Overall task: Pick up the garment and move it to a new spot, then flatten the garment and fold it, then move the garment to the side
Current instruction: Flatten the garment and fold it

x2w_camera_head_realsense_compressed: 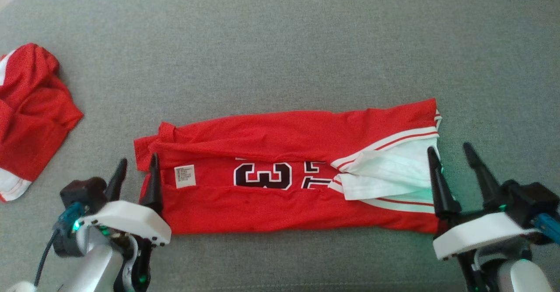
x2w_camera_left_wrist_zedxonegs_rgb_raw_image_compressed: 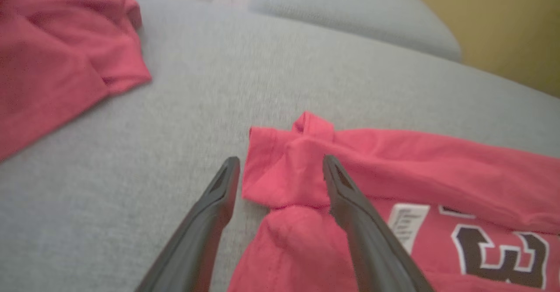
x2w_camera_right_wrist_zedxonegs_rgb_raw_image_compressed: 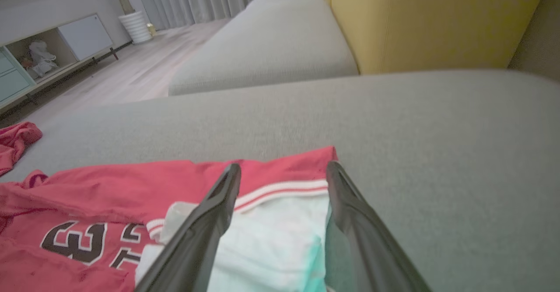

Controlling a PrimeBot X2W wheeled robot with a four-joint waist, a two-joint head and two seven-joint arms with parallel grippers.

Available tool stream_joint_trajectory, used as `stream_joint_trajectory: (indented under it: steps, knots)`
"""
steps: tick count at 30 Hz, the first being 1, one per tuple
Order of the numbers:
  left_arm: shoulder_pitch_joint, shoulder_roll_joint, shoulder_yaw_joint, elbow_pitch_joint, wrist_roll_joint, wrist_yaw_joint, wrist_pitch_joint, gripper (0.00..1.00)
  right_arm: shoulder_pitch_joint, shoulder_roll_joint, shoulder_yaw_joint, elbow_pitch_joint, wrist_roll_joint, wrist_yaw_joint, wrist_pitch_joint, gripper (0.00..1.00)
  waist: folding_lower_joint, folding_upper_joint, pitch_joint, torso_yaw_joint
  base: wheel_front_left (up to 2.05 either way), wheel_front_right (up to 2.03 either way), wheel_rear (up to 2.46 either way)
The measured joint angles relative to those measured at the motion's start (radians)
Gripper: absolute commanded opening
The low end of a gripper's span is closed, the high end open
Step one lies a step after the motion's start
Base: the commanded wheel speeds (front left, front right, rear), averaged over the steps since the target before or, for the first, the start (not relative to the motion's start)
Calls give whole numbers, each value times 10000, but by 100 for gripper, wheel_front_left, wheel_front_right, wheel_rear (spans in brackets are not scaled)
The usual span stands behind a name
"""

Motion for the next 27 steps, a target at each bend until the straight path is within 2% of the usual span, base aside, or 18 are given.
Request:
stream_joint_trajectory:
  steps: [4, 9, 14, 27]
  knots:
    - [549, 19, 600, -1628, 1346, 660, -4, 100, -2, 0, -79, -775, -617, 0, -314, 100, 0, 0, -257, 38, 0, 0, 0]
    - [1359, -38, 953, -2859, 1983, 702, -15, 100, 11, 0, -163, -1160, -886, 0, -282, 100, 0, 0, -615, 77, 0, 0, 0]
    - [2057, 40, 895, -3114, 2324, 815, -15, 100, 407, 0, -100, -1239, -874, 0, -128, 100, 0, 0, -901, 114, 0, 0, 0]
    - [2480, 188, 884, -3365, 2341, 1012, 59, 100, 587, 8, -63, -1007, -589, 0, -117, 100, 0, 0, -1270, -81, 0, 0, 0]
